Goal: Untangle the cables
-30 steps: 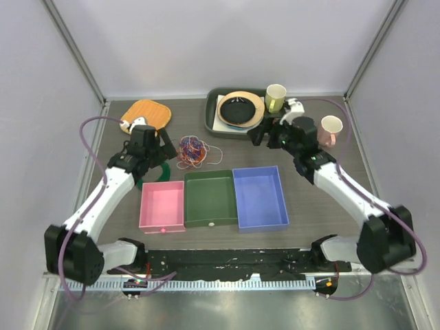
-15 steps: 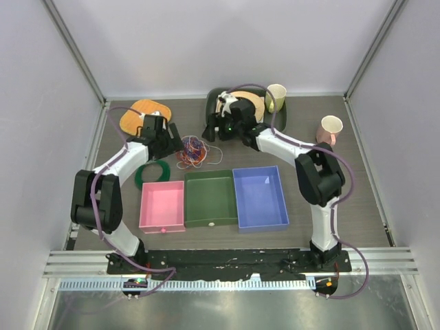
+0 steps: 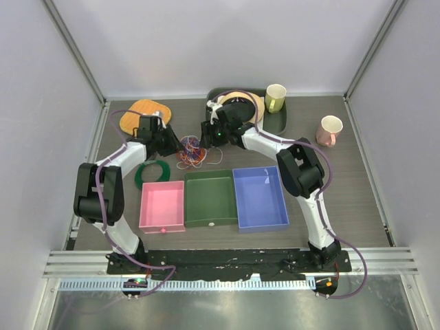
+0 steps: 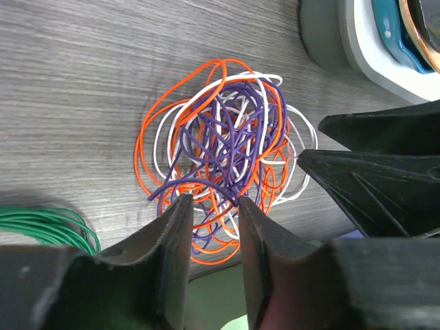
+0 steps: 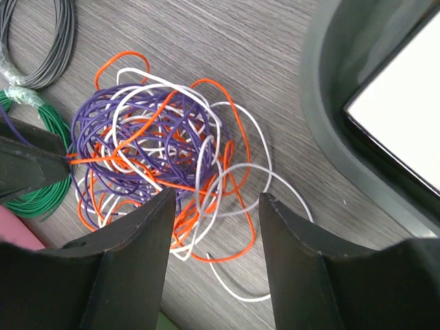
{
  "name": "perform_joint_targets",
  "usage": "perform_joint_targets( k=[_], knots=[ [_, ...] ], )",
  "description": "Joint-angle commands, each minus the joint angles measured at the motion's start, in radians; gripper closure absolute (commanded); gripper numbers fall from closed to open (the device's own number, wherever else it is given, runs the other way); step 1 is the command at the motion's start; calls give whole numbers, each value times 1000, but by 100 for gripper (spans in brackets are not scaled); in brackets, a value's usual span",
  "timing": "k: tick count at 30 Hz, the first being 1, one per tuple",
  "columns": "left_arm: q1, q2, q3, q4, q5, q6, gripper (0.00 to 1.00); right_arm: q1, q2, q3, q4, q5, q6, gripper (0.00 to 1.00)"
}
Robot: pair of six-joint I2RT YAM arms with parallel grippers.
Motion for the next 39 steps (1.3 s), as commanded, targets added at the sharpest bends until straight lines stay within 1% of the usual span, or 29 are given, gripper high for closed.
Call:
perform_joint_targets(
  k=[1,2,4,5,6,7,9,10,11,13,14,15,17,18,20,21,24,25,27,29,31,32,34,35,36,38,39],
  knots=[
    [-2,32,39,31,62,-4,69,36,45,122,-65,42,-42,45],
    [-2,37,53,22,62,-5,80,41,53,132,-79,48,-39,48],
    [-2,43,61,-6,39,-7,99,45,56,124,-73,70,-36,62],
    [-2,41,62,-14,25,-8,100,51,52,115,-53,87,-36,68],
    [-1,34,58,-15,17,-8,100,62,45,103,-41,111,-36,80],
    [-2,14,52,-15,5,-13,100,71,35,77,-29,171,-48,86],
    [-2,-17,33,-17,-47,-21,100,93,-5,55,2,234,-61,97],
    [-2,-49,30,-29,-79,-34,100,94,-20,26,13,277,-54,99],
    [-1,-66,29,-46,-152,-36,100,94,-63,9,42,330,-45,99],
    [-1,-101,29,-109,-245,-51,100,94,-112,-55,73,390,-25,99],
    [-2,-135,30,-130,-310,-63,100,94,-143,-79,95,462,-22,99],
    [-1,-155,32,-180,-414,-76,100,94,-198,-104,105,504,-19,99],
    [1,-195,45,-233,-525,-111,100,94,-264,-184,128,599,-40,99],
    [7,-199,55,-294,-600,-119,100,94,-327,-211,131,687,-45,99],
    [15,-213,64,-328,-642,-128,100,87,-379,-280,128,764,-71,99],
    [24,-224,61,-345,-667,-142,100,84,-434,-297,122,857,-86,99],
    [53,-247,39,-348,-665,-157,100,44,-513,-350,102,941,-108,99],
    [59,-250,33,-347,-661,-160,100,32,-560,-365,94,944,-111,99],
    [75,-258,24,-347,-659,-162,100,-23,-596,-368,76,935,-91,99],
    [79,-262,15,-347,-656,-160,100,-60,-642,-359,35,871,-68,99],
    [82,-271,6,-321,-621,-130,100,-81,-677,-365,30,797,-91,99],
    [82,-275,0,-307,-549,-116,100,-81,-705,-365,30,723,-103,99],
    [82,-285,-7,-264,-471,-84,100,-81,-729,-354,25,633,-126,99],
    [82,-290,-17,-247,-382,-70,100,-81,-752,-347,22,549,-128,99],
    [82,-296,-25,-206,-345,-62,99,-81,-763,-336,18,511,-130,99],
    [82,-319,-56,-160,-235,-24,69,-81,-781,-295,14,402,-124,99],
    [82,-327,-68,-91,-70,-12,50,-81,-791,-266,8,360,-119,99]
  ],
)
